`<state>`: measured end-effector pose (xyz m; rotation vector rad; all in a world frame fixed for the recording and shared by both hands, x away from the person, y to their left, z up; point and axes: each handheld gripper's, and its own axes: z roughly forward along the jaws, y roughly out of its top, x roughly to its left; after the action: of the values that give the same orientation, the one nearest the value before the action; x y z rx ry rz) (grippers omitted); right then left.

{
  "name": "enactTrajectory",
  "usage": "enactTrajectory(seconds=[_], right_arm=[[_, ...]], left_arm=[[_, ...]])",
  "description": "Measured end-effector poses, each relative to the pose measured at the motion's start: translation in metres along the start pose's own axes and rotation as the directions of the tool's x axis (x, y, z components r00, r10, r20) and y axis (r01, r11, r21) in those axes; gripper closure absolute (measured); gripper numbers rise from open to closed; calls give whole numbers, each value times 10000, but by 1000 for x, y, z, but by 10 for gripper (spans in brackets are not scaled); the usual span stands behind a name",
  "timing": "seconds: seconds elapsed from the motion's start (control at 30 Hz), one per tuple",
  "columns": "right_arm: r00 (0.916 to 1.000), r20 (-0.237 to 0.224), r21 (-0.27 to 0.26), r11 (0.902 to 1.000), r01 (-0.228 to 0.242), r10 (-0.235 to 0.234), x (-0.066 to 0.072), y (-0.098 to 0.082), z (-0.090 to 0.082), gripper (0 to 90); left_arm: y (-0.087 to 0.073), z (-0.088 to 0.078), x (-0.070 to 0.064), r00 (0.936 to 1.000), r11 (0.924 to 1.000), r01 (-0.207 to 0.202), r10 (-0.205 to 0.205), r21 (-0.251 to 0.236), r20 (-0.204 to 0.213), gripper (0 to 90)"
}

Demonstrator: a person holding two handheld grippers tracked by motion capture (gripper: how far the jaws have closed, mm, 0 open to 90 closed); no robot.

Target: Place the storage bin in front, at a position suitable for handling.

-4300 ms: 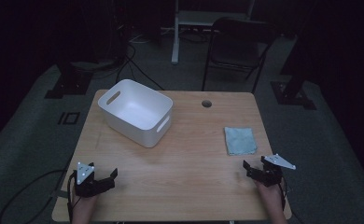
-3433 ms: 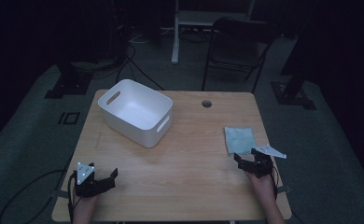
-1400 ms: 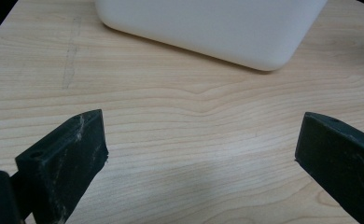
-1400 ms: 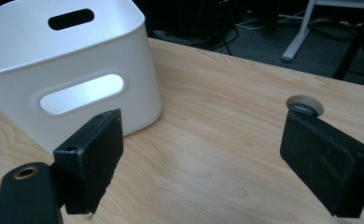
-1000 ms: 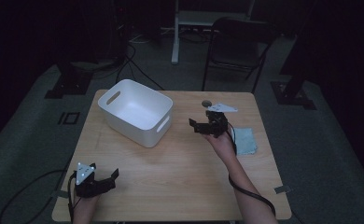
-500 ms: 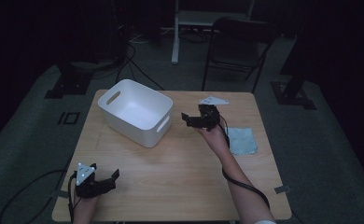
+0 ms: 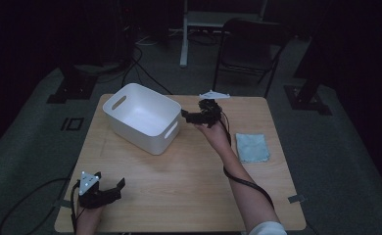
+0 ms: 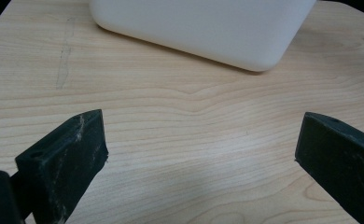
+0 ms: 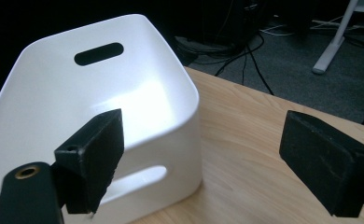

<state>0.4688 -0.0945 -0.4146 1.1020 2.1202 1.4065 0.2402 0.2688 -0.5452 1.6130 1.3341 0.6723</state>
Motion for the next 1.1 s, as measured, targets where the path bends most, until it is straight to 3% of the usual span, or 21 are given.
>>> enactTrajectory(seconds=[0.33,0.57,0.8,0.9,1.0,1.1], right_arm=[[9997,23,386,9989,256,-257,8,8,27,143],[9997,23,576,9981,224,-226,9,11,42,203],[9981,-100,1086,9922,616,-608,18,15,58,288],[9986,-89,1231,9910,533,-526,17,16,65,344],[9975,52,1361,9883,688,-702,15,16,70,530],[9958,346,1409,9868,792,-849,14,16,74,595]], left_arm=[[-1,-2,0,10000,10000,47,-47,-84,-4,20],[-1,-4,1,10000,9999,57,-57,-110,0,20],[-1,-4,1,10000,9999,94,-94,-121,18,20],[-1,-4,1,9999,9997,153,-152,-168,73,20],[-1,-4,1,9998,9998,153,-152,-157,96,20],[-1,-4,1,9999,9999,136,-135,-106,52,20]])
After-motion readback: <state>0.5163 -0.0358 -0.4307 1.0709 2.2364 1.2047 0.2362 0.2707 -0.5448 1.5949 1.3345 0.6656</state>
